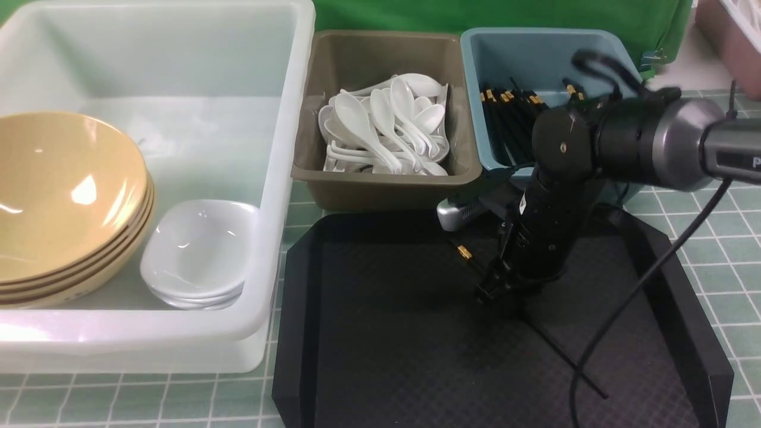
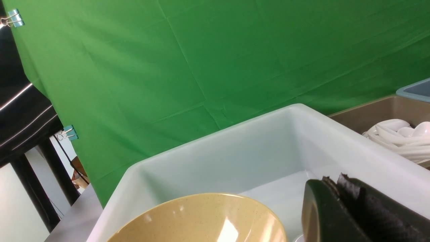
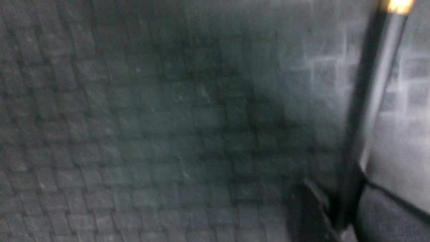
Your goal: On blue table put chopsticks spoon bowls plates into blue grey white boxes.
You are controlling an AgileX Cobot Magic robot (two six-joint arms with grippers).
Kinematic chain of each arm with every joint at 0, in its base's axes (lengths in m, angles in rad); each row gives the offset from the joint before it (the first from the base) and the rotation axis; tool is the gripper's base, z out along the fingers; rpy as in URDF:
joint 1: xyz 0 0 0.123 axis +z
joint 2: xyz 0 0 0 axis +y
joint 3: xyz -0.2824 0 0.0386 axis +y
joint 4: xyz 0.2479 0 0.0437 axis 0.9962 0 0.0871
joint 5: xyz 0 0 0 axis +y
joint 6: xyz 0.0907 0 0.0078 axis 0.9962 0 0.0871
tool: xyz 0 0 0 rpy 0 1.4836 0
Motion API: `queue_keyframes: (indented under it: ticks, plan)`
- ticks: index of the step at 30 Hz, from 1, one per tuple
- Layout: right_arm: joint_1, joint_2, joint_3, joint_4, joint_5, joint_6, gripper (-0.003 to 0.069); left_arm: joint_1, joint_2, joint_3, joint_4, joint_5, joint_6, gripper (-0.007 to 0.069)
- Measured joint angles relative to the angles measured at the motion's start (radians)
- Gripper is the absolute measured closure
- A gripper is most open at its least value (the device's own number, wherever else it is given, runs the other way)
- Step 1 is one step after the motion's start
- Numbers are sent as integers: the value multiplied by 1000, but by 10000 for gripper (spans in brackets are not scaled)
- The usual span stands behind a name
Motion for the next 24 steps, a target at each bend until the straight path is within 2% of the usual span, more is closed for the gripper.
queue_keyframes:
  ticks: [2, 6, 10, 13, 18, 19, 24]
  plan:
    - [13, -7, 17, -12, -17, -13, 452, 0, 0, 0, 0, 1, 0, 622]
    - [54, -13, 19, -5, 0, -72, 577, 0, 0, 0, 0, 1, 0, 622]
    - [130, -81, 11, 37, 39, -128, 591, 0, 0, 0, 0, 2, 0, 622]
    - [145, -148, -18, 38, 32, -157, 591, 0, 0, 0, 0, 2, 0, 622]
    - [110, -309, -136, -58, -199, -205, 591, 0, 0, 0, 0, 7, 0, 622]
    - [57, -327, -166, -101, -398, -175, 591, 0, 0, 0, 0, 7, 1, 622]
    - [-51, -276, -177, -117, -688, -21, 591, 0, 0, 0, 0, -10, 3, 622]
